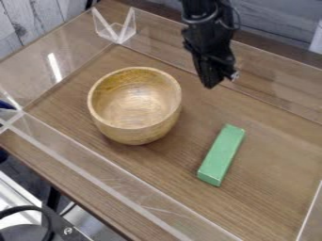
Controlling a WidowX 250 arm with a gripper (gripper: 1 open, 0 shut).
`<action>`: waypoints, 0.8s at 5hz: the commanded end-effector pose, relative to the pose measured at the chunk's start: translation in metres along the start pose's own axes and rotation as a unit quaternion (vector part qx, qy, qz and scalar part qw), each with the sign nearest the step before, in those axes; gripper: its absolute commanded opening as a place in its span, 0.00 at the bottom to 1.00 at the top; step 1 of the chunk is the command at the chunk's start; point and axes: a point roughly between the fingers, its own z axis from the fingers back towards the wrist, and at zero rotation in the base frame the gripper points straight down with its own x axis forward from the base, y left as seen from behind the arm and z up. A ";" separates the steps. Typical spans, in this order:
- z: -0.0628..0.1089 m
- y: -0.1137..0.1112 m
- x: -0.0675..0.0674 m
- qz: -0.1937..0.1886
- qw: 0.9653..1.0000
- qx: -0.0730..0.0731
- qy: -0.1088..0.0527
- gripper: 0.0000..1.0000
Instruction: Remove the green block from inside the brown bowl and put it on the table
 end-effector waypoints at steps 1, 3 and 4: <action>0.002 -0.002 0.013 -0.020 1.000 -0.005 -0.016 0.00; -0.013 -0.011 0.017 -0.046 0.998 -0.034 -0.010 0.00; -0.019 -0.008 0.020 -0.046 0.998 -0.031 -0.003 0.00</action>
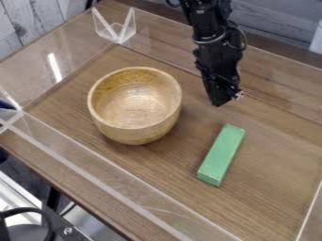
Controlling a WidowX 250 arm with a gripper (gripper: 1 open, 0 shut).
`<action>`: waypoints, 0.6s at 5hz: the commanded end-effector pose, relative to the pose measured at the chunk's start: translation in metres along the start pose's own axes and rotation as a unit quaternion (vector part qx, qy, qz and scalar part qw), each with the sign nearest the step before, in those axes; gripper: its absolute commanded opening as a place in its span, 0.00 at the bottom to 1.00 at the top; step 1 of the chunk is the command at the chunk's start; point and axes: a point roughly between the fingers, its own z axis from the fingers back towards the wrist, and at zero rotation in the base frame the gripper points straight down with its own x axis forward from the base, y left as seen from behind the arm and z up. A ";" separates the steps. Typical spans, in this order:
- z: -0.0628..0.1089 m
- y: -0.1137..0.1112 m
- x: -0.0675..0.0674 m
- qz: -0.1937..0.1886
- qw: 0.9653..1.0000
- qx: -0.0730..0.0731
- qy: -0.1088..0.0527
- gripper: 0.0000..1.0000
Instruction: Remove the green block from inside the brown bowl and put it on the table
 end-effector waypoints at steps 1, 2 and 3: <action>0.011 0.008 0.017 -0.008 1.000 0.019 -0.020 0.00; 0.012 0.009 0.016 0.011 1.000 0.007 -0.019 0.00; 0.013 0.010 0.015 0.030 0.999 -0.005 -0.019 0.00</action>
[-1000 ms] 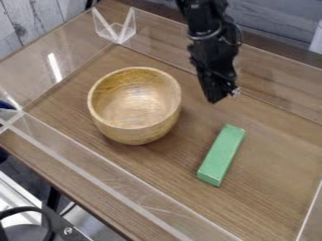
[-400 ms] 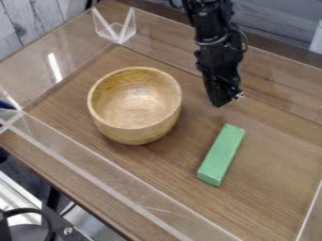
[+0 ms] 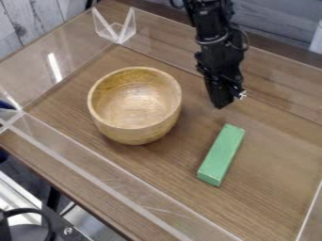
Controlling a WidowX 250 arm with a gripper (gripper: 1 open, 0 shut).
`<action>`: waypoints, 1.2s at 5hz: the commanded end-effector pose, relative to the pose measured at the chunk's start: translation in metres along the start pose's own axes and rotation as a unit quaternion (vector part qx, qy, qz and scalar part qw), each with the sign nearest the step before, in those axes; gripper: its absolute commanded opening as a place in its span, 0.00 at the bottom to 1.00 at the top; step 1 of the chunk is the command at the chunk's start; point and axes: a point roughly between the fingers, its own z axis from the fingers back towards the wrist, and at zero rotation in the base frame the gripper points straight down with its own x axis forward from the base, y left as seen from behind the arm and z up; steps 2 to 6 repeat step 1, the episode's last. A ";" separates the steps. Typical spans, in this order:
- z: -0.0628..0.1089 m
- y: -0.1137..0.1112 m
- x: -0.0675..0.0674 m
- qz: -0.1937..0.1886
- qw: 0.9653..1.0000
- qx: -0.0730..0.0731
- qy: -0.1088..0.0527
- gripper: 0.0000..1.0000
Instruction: Remove the green block from inside the brown bowl and put it on the table
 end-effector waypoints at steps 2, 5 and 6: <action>0.011 0.004 0.010 -0.009 0.999 0.012 -0.032 1.00; 0.011 0.004 0.010 -0.009 0.999 0.012 -0.032 1.00; 0.011 0.004 0.010 -0.009 0.999 0.012 -0.032 1.00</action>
